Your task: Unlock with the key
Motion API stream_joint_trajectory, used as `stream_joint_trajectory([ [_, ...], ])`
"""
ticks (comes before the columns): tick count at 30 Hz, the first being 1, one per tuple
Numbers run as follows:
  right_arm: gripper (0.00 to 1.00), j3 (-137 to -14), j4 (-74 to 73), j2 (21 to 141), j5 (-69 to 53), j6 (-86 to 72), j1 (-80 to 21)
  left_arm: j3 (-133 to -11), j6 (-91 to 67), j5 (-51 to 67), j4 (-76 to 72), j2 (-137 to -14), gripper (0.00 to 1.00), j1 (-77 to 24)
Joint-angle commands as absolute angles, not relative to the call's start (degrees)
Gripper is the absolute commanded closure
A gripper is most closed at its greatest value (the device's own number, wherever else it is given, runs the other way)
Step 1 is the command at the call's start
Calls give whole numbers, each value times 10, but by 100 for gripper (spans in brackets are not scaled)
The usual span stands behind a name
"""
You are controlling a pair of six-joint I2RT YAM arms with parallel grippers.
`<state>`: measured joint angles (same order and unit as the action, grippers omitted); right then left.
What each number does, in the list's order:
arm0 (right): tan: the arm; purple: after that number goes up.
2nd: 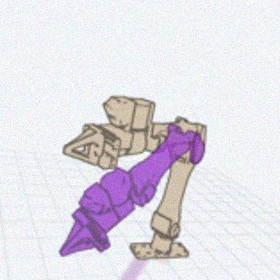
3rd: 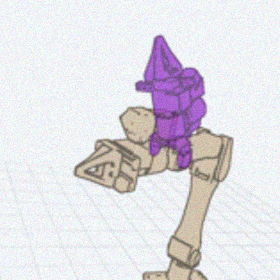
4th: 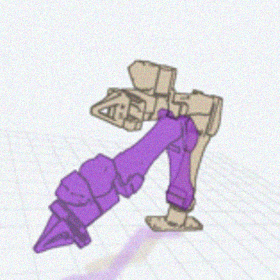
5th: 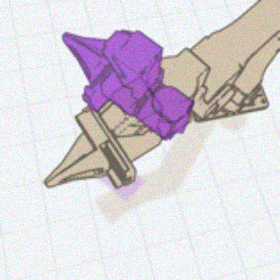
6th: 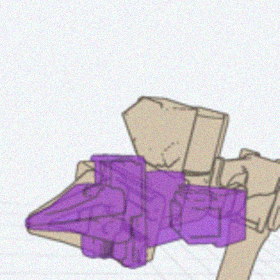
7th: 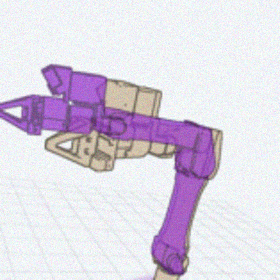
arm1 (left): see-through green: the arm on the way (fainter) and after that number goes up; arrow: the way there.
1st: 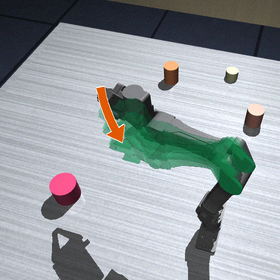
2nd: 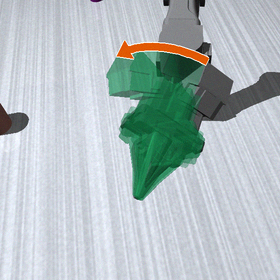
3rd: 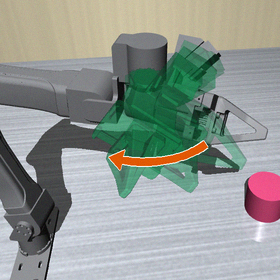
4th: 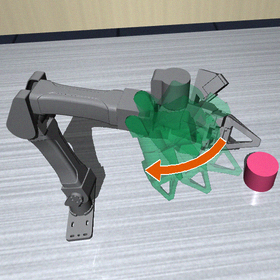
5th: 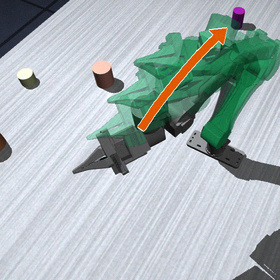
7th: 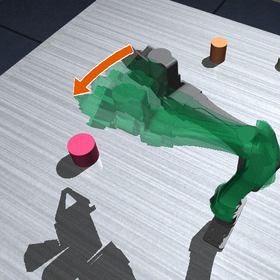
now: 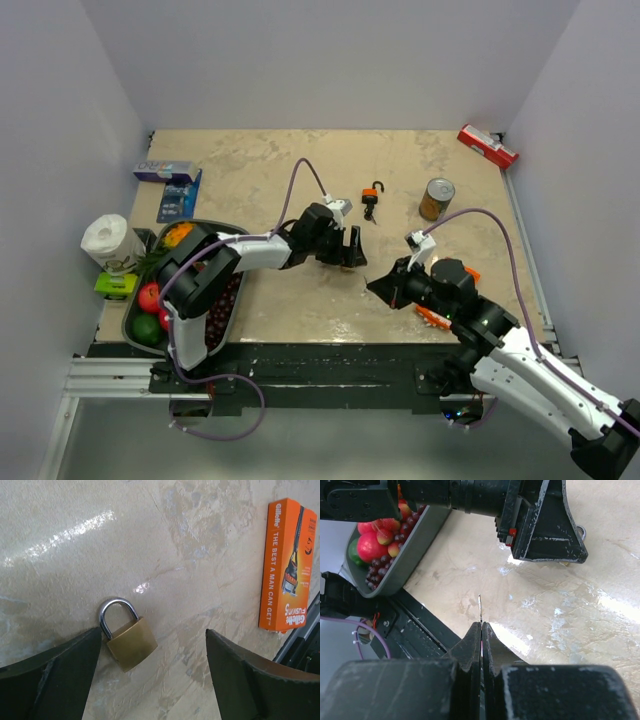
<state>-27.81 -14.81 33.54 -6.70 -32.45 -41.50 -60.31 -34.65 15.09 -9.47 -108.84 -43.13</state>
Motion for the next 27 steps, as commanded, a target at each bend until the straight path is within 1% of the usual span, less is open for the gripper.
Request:
stream_joint_trajectory([
  [1, 100, -273, -144, 328, -49, -332, -412, -620, -327, 134, -94, -1109, 11, -431],
  [4, 100, -271, -144, 330, -47, -331, -413, -614, -322, 125, -94, -1101, 11, -431],
  [10, 100, -268, -138, 336, -40, -331, -413, -591, -319, 94, -96, -1046, 11, -431],
  [17, 100, -269, -142, 360, -1, -312, -413, -537, -373, 32, -124, -927, 11, -431],
  [22, 100, -271, -128, 393, 20, -294, -415, -488, -445, 35, -168, -854, 14, -444],
  [27, 100, -271, -84, 424, 37, -297, -434, -481, -500, 70, -170, -854, 18, -466],
])
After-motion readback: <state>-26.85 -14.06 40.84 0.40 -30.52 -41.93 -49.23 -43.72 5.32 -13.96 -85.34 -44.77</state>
